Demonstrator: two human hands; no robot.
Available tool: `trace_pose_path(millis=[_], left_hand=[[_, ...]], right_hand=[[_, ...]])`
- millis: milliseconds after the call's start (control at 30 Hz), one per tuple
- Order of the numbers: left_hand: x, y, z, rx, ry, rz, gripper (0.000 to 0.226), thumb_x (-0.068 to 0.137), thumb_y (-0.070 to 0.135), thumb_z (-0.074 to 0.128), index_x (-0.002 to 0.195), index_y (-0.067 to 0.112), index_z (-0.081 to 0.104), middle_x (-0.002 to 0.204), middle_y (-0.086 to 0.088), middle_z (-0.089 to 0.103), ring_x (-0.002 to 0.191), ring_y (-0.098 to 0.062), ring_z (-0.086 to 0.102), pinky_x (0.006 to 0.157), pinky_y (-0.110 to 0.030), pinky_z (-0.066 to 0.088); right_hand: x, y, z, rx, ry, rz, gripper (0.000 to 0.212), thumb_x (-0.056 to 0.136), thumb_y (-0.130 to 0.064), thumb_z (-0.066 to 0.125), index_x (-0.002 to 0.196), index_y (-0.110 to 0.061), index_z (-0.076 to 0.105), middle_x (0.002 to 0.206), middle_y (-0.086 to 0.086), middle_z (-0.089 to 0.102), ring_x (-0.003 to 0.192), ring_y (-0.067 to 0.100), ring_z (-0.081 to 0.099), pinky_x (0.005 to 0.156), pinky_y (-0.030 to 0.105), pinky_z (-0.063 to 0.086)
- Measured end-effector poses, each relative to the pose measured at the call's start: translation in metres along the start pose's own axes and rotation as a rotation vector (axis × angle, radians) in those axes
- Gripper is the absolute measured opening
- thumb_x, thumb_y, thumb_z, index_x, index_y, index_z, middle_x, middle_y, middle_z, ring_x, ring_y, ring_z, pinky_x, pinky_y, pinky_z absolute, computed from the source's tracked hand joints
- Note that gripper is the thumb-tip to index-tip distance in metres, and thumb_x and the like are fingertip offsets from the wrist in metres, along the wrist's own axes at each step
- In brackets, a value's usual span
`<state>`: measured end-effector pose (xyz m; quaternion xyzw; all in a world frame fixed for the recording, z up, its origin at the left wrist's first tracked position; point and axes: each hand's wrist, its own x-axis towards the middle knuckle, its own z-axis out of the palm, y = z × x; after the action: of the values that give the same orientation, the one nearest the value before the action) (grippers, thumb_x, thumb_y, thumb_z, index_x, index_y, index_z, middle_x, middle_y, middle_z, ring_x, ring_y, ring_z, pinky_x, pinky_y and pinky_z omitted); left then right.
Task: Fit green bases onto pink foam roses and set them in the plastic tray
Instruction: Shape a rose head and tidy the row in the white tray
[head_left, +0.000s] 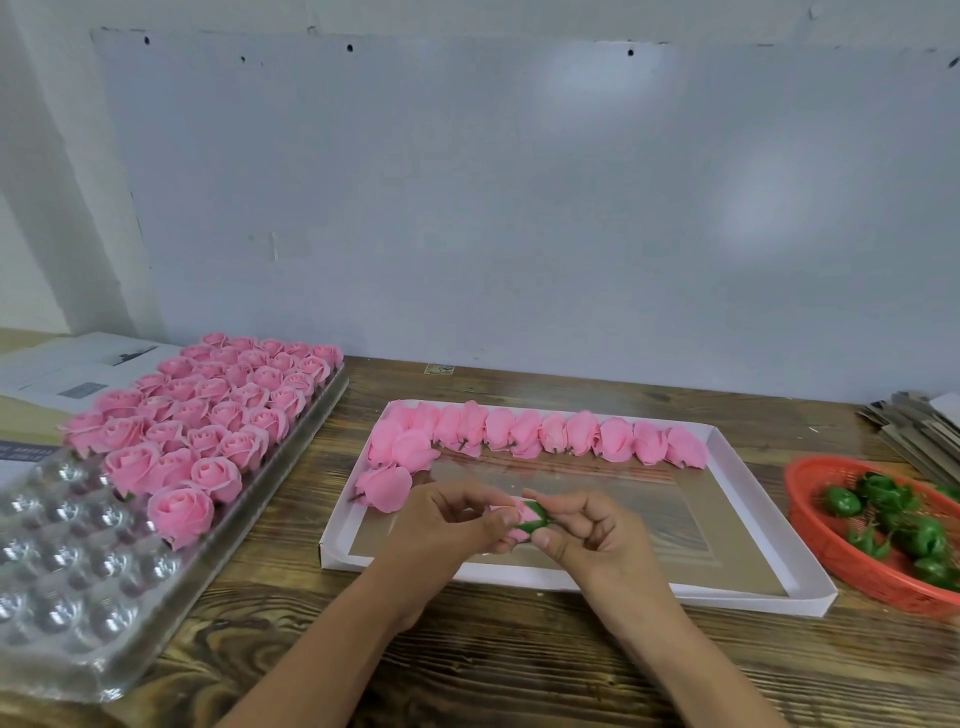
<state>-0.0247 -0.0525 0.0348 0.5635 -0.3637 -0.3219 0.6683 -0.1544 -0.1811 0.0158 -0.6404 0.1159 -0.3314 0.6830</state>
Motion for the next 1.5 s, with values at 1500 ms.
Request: trace_pose_path(millis=[1500], left_hand=[[0.000, 0.002, 0.012, 0.251, -0.010, 0.157, 0.052, 0.078, 0.022, 0.078, 0.114, 0.055, 0.063, 0.119, 0.014, 0.072, 0.106, -0.011, 0.069, 0.090, -0.045, 0.058]], right_hand=[[-0.006, -0.028, 0.006, -0.213, -0.163, 0.180, 0.020, 0.089, -0.009, 0.069, 0.100, -0.025, 0.076, 0.094, 0.004, 0.077, 0.093, 0.021, 0.072, 0.071, 0.024, 0.057]])
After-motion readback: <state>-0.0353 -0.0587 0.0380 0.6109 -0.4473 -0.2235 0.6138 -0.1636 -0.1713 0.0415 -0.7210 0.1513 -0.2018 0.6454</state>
